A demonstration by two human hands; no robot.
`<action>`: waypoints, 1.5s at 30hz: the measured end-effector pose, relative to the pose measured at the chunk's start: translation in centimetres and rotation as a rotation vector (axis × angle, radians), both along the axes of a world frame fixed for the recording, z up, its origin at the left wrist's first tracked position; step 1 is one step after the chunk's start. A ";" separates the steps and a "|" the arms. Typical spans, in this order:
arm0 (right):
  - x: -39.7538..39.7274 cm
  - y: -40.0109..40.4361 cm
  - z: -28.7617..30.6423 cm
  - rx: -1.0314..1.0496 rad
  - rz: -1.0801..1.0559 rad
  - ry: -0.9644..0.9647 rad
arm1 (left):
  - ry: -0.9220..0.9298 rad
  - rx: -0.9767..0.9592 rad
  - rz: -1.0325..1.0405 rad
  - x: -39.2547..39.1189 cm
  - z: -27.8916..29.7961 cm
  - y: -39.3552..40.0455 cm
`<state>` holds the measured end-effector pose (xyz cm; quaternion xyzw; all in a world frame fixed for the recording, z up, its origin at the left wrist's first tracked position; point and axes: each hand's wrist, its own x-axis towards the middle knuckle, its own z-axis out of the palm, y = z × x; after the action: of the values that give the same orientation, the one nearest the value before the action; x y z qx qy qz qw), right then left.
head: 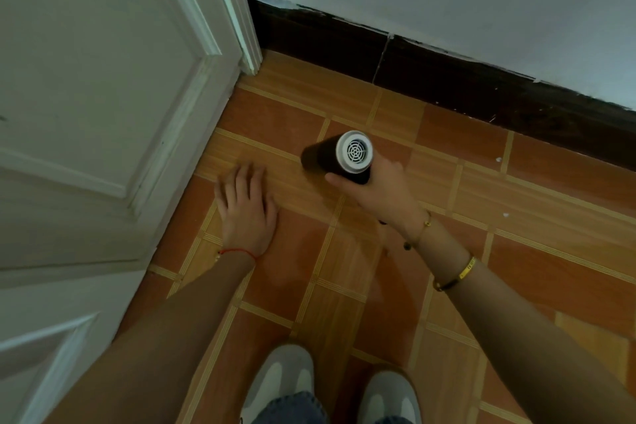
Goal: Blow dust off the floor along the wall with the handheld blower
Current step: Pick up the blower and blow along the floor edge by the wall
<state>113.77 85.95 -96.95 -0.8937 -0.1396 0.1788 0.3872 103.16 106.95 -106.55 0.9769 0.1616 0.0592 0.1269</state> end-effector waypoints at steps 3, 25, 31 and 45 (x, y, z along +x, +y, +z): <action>1.1 1.0 -0.5 -0.040 -0.049 -0.075 | -0.010 -0.001 0.003 0.0 0.0 0.1; 11.6 9.5 -1.3 0.062 -0.177 -0.176 | -0.007 0.027 0.005 0.4 0.3 0.0; 12.2 12.7 -1.7 0.142 0.020 -0.026 | 0.007 0.022 0.008 0.5 0.6 0.1; 12.3 12.7 -2.1 0.118 0.012 -0.119 | 0.032 -0.005 0.008 0.5 0.8 0.1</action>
<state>126.08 98.62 -99.04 -0.8775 -0.1780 0.1194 0.4291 103.66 107.03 -105.76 0.9767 0.1679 0.0435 0.1265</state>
